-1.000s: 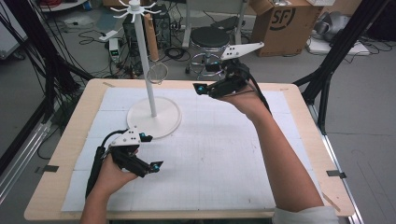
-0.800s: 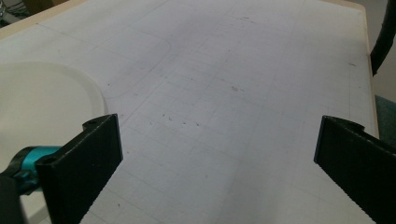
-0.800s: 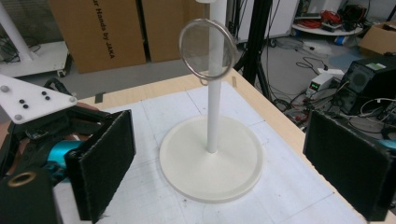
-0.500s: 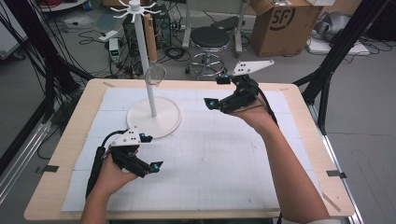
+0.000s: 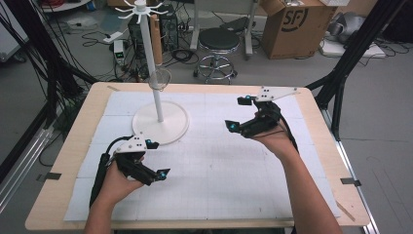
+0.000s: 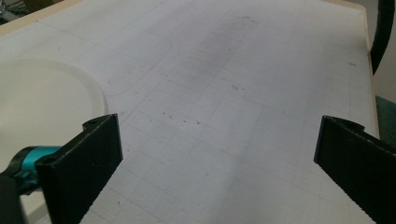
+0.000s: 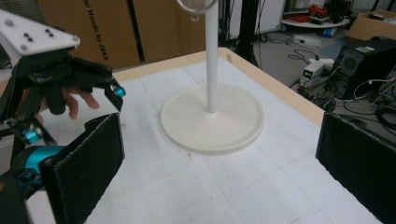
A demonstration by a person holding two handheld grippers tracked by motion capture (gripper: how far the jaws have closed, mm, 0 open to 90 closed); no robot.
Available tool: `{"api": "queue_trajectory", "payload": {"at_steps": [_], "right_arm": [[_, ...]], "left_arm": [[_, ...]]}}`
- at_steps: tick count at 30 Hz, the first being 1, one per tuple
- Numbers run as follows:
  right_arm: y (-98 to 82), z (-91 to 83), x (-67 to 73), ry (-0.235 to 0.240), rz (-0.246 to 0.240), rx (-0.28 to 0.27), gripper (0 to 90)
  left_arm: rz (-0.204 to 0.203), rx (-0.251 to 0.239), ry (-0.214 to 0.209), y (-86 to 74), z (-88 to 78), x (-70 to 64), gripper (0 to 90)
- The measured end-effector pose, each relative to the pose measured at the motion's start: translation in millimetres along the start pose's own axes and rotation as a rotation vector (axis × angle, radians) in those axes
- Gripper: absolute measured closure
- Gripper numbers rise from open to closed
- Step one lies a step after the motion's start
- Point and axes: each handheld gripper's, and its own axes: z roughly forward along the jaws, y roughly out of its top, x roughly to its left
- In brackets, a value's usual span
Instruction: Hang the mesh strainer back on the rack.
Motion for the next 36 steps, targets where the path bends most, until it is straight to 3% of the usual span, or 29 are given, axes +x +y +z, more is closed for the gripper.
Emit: {"api": "queue_trajectory", "payload": {"at_steps": [19, 24, 28, 30, 36], "right_arm": [[-65.8, -29.4, 5.2, -0.027, 0.068, 0.012, 0.2], [-79.9, -32.8, 6.1, -0.042, 0.080, 0.011, 0.2], [-85.3, -30.9, 10.1, -0.061, 0.080, 0.075, 0.2], [-86.5, -30.5, 13.7, -0.062, 0.060, 0.053, 0.2], [-103.2, -31.0, 16.7, -0.056, 0.097, 0.050, 0.2]], "left_arm": [[-0.005, -0.002, -0.006, -1.1, 0.8, 0.4, 1.6], [-0.002, -0.011, -0.007, -0.5, 0.4, -0.3, 1.6], [-0.005, -0.010, -0.006, -0.4, 0.5, -1.0, 1.6], [0.000, -0.007, -0.006, -0.2, 0.0, -0.9, 1.6], [-0.001, -0.012, -0.008, -0.1, 0.1, -1.4, 1.6]]}}
